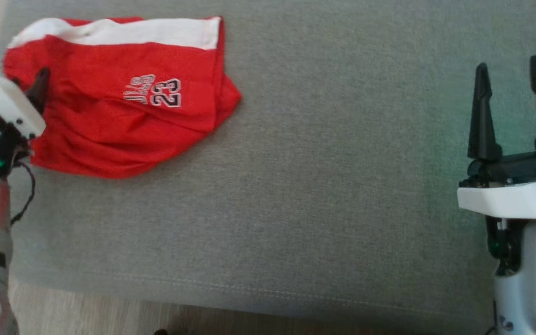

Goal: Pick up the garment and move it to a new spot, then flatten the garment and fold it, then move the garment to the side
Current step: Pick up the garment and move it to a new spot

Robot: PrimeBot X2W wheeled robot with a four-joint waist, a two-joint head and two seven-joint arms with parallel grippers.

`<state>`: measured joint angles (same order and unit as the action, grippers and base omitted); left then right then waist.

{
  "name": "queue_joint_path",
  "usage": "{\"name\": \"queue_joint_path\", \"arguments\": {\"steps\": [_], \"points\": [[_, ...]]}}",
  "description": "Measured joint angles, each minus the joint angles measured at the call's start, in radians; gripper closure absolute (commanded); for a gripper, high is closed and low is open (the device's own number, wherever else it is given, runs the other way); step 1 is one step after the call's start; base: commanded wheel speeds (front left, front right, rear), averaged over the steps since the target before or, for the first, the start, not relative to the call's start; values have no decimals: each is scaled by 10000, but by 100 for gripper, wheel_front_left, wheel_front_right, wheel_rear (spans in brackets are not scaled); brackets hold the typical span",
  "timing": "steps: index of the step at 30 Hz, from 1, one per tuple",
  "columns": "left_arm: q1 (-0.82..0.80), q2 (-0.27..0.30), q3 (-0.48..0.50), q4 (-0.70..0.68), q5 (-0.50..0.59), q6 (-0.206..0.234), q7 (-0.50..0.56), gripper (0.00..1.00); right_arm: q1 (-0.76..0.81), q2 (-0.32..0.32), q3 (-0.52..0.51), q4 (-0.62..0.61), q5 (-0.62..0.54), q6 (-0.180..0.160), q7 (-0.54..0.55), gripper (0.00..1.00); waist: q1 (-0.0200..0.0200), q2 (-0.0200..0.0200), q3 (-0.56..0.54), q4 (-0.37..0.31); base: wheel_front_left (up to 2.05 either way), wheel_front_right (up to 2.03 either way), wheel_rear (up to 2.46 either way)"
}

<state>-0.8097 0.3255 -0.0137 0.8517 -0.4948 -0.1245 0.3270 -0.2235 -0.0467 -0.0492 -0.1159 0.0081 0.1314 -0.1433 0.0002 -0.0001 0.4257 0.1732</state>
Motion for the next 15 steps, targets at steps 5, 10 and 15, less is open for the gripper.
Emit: {"name": "queue_joint_path", "arguments": {"steps": [5,10,15], "points": [[-754,211,-648,694,-353,-63,476,0,-40,-4,0,-226,0,0,40,0,-1,0,481,-368,0,0,0],[-1208,499,-1060,1432,-548,-69,679,25,-40,-4,50,-280,0,0,38,0,-2,0,740,-636,0,0,0],[-1380,650,-1452,1787,-938,-59,846,100,-42,-4,52,-267,8,0,31,0,-2,0,666,-735,0,0,0]]}}
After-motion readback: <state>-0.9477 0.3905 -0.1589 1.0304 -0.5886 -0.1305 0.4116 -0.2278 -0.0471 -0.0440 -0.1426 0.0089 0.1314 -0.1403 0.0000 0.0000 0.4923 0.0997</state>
